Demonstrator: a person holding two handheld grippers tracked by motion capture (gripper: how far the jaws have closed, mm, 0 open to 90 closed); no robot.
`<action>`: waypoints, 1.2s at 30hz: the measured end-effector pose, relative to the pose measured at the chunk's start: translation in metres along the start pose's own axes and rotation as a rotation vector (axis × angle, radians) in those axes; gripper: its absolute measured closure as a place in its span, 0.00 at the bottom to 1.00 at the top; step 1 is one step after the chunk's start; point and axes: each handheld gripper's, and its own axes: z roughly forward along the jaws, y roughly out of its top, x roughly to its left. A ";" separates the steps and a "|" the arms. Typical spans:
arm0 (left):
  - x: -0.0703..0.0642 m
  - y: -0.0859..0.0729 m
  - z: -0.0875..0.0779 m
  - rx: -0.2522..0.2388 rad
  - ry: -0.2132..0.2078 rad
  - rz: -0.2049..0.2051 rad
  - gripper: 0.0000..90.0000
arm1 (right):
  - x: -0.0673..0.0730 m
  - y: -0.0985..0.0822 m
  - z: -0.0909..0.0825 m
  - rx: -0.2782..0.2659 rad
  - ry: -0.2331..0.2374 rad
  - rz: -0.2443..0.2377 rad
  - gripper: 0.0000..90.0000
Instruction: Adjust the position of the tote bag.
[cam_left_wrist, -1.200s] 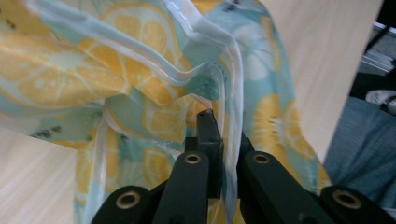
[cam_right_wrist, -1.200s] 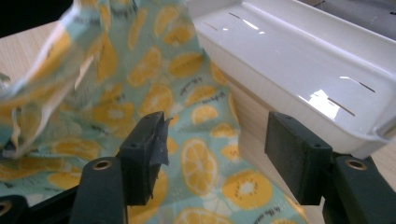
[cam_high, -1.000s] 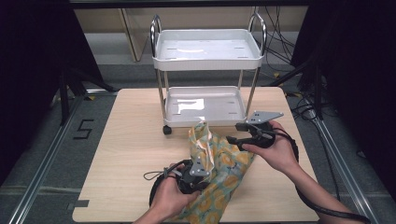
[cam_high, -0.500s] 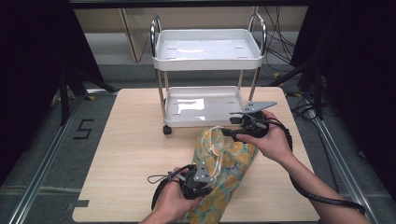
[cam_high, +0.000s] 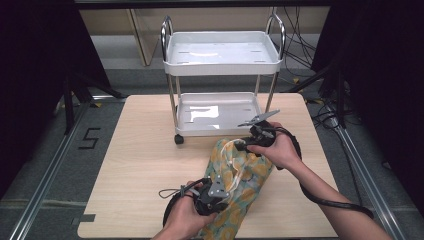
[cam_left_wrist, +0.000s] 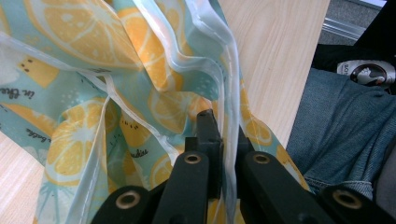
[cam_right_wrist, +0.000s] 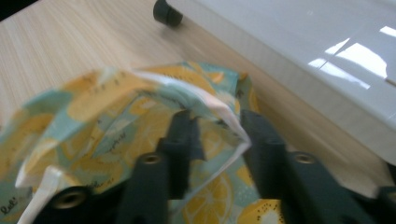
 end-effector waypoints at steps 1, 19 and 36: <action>0.000 0.000 0.000 0.003 -0.001 0.000 0.99 | 0.000 0.000 0.001 -0.003 -0.004 -0.004 0.88; 0.013 0.005 -0.005 -0.015 0.080 0.000 0.99 | -0.008 -0.019 -0.061 -0.015 -0.093 0.019 1.00; 0.035 0.012 -0.005 0.006 0.150 0.009 0.99 | -0.004 -0.062 -0.103 -0.024 -0.140 0.041 1.00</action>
